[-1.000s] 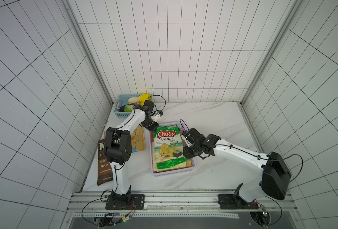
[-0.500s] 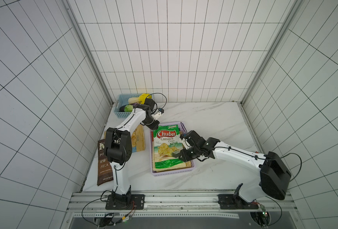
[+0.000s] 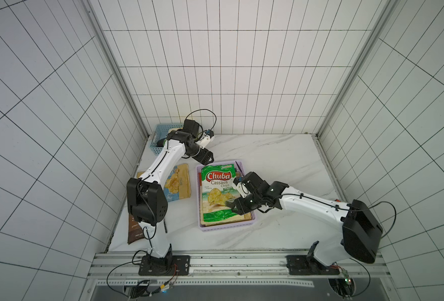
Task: Put the potato chips into the basket
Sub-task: Adjust the potato chip in the basket.
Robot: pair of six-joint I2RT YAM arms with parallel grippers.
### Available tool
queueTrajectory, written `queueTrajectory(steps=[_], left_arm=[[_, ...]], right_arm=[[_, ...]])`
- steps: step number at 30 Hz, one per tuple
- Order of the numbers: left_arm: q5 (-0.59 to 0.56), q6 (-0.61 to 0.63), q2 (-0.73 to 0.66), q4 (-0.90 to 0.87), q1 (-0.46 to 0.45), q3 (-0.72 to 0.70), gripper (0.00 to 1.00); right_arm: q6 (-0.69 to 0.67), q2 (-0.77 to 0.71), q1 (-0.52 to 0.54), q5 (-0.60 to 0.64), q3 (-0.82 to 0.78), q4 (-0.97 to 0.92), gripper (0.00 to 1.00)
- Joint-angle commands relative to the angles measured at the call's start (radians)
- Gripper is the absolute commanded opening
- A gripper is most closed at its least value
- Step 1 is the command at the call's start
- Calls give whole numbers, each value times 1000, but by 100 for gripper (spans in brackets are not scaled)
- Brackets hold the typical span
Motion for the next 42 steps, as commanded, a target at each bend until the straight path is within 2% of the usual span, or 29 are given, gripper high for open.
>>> queueTrajectory(steps=[1,2,5,6,9,13,18,30,42], left_arm=[[77,13,-31,-37,-2,-57,65],[84,12,-34,-33,-4,-77,58],[101,-1,-36,-8,-8,-139,25],[112,-3,-32,1,-9,-157,17],[135,-13,-19,22,-20,-198,7],[127,-45,-18,102,-26,-250,8],[53,-75,24,168,-26,-290,9],[-36,-57,47,215,-23,-383,9],[-48,-52,38,228,-21,-411,9]], right_arm=[[2,-26,-3,-76,25,17,45],[10,-27,-3,-92,21,32,45],[28,-23,-3,-136,4,78,46],[35,-19,-3,-144,-2,90,46],[48,0,-4,-157,-12,119,45],[51,24,-5,-152,-22,129,44],[55,39,-13,-140,-49,130,44],[75,35,-39,-119,-119,123,42],[76,-14,-72,-102,-139,63,42]])
